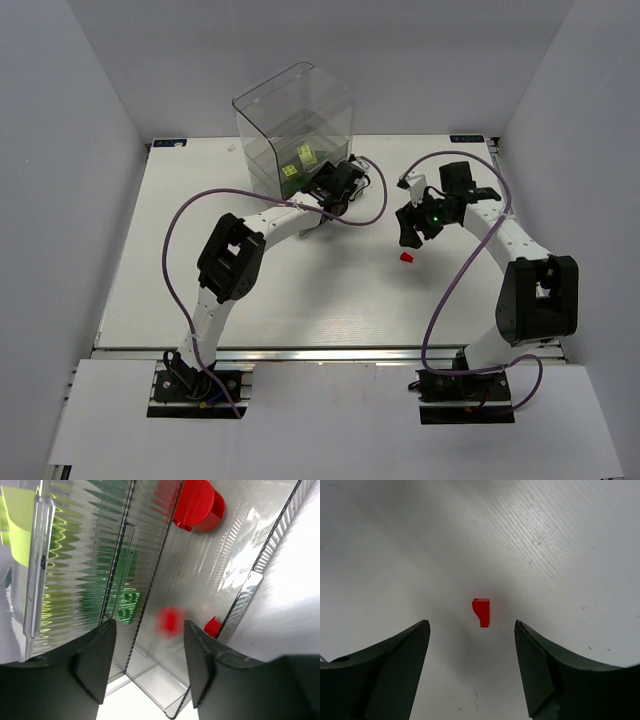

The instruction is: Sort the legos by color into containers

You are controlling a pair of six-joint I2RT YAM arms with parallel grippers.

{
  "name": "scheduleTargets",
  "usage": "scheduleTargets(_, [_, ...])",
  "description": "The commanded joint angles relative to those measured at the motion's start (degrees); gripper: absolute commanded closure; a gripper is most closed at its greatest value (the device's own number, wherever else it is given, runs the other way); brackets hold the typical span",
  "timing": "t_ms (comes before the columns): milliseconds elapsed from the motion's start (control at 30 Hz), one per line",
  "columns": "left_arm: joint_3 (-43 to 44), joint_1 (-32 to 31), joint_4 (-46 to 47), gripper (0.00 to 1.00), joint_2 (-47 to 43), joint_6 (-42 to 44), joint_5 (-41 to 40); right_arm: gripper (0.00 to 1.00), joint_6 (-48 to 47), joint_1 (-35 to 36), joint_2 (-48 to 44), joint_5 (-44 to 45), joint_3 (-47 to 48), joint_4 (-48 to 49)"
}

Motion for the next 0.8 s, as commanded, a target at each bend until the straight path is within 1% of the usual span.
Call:
scheduleTargets(0, [1.16, -0.17, 0.44, 0.31, -3.19, -3.68, -0.89, 0.26, -11.56, -0.14, 1.78, -7.70, 3.50, -7.80])
scheduleTargets(33, [1.43, -0.17, 0.53, 0.29, -3.54, -3.86, -0.89, 0.26, -13.24, 0.03, 2.74, -8.32, 3.77, -9.90])
scheduleTargets(100, [2.83, -0.17, -0.26, 0.29, -4.42, -4.99, -0.54, 0.27, -18.67, 0.12, 3.62, -9.03, 3.94, -11.58])
scheduleTargets(167, [3.28, -0.69, -1.22, 0.33, -6.34, -5.88, 0.07, 0.29, -20.37, 0.21, 5.20, -6.68, 3.77, -11.68])
scheduleTargets(233, [1.70, -0.69, -1.05, 0.37, -8.36, -7.19, 1.73, 0.31, -21.78, 0.21, 6.43, -5.17, 3.86, -11.59])
scheduleTargets(333, [-0.84, -0.69, -1.49, 0.51, -12.23, -10.18, 2.36, 0.32, -22.57, 0.47, 8.19, -1.92, 4.12, -11.15])
scheduleTargets(367, [-1.20, -0.69, -2.80, 0.61, -13.11, -10.88, 3.49, 0.32, -22.92, 0.39, 8.72, -0.78, 4.38, -11.24])
scheduleTargets(433, [-2.86, -0.69, -4.03, 0.72, -16.36, -14.39, 4.64, 0.33, -23.89, 0.91, 9.77, 0.11, 4.56, -11.94])
scheduleTargets(467, [-3.66, -0.69, -5.08, 0.80, -17.68, -15.62, 6.91, 0.33, -24.41, 1.09, 10.13, 0.63, 4.30, -12.12])
scheduleTargets(500, [-4.71, -0.69, -5.18, 0.81, -20.82, -18.51, 8.50, 0.33, -24.85, 1.44, 10.48, 0.90, 4.12, -12.21])
scheduleTargets(533, [-7.59, -0.69, -4.75, 0.81, -22.68, -19.49, 12.34, 0.33, -25.12, 1.27, 10.65, 1.77, 3.86, -11.86])
scheduleTargets(567, [-9.27, -0.69, -4.22, 0.81, -24.70, -21.50, 14.30, 0.33, -25.21, 1.70, 10.92, 2.30, 3.34, -11.42])
scheduleTargets(600, [-11.29, -0.69, -3.69, 0.74, -26.64, -22.65, 16.06, 0.34, -25.38, 2.14, 11.18, 2.83, 3.24, -10.81])
scheduleTargets(633, [-13.31, -0.69, -2.99, 0.67, -31.35, -23.97, 17.47, 0.34, -25.30, 2.23, 11.97, 3.36, 3.24, -10.45])
scheduleTargets(667, [-17.60, -0.69, -1.68, 0.50, -33.66, -26.86, 19.48, 0.37, -25.21, 2.58, 12.32, 3.54, 3.42, -10.19])
scheduleTargets(700, [-20.07, -0.69, -1.06, 0.40, -36.21, -28.45, 20.02, 0.39, -25.21, 2.67, 12.85, 3.62, 3.51, -9.84])
scheduleTargets(733, [-25.15, -0.69, 0.86, 0.33, -41.54, -29.95, 20.55, 0.41, -25.12, 2.85, 13.11, 3.80, 3.51, -9.66])
scheduleTargets(767, [-27.63, -0.69, 1.84, 0.30, -44.12, -31.01, 21.08, 0.42, -25.12, 2.94, 13.29, 3.98, 3.51, -9.31])
